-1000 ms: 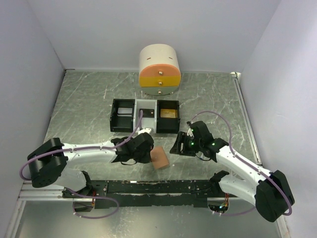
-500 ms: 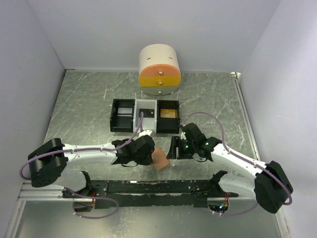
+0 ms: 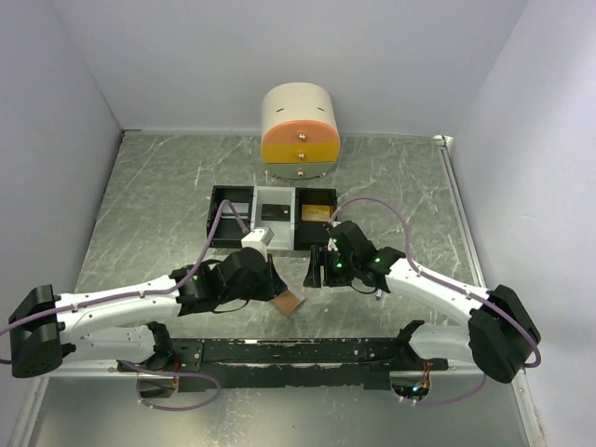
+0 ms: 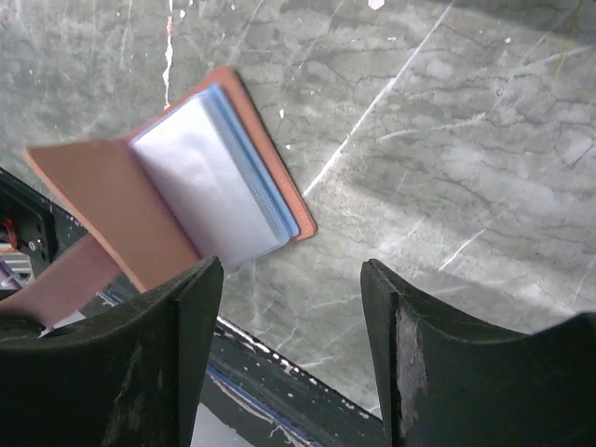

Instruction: Take the credit cards out of the card holder

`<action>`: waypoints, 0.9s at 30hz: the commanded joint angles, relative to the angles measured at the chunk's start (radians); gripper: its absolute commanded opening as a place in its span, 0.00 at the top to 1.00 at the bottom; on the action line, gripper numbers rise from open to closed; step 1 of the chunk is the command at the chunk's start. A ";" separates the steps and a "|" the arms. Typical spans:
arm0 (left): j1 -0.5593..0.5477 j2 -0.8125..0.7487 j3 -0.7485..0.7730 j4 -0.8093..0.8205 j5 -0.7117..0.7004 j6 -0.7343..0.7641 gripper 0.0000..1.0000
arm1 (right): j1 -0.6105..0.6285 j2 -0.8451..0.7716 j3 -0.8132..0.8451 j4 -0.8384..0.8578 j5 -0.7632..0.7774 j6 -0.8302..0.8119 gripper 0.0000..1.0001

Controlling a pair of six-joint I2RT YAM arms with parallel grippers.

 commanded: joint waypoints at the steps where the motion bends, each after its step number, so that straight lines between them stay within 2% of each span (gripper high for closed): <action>1: -0.005 0.016 -0.020 0.060 -0.018 0.019 0.93 | 0.003 0.031 0.023 0.069 0.011 0.006 0.38; 7: -0.006 0.038 0.001 -0.077 -0.065 -0.030 0.93 | 0.003 0.061 -0.003 0.166 -0.035 -0.010 0.43; 10: -0.007 -0.021 -0.044 -0.145 -0.074 -0.098 0.93 | 0.003 0.100 0.011 0.187 -0.086 -0.042 0.47; 13: -0.008 -0.090 -0.118 -0.242 -0.065 -0.239 0.93 | 0.003 0.127 0.020 0.214 -0.147 -0.057 0.50; 18: -0.009 -0.181 -0.189 -0.333 -0.060 -0.340 0.93 | 0.004 0.159 0.030 0.241 -0.189 -0.049 0.52; 23: -0.010 -0.157 -0.138 -0.516 -0.104 -0.418 0.93 | 0.006 0.224 0.042 0.235 -0.217 -0.067 0.53; 27: -0.009 -0.090 -0.101 -0.568 -0.118 -0.401 0.93 | 0.008 0.262 0.042 0.236 -0.223 -0.082 0.54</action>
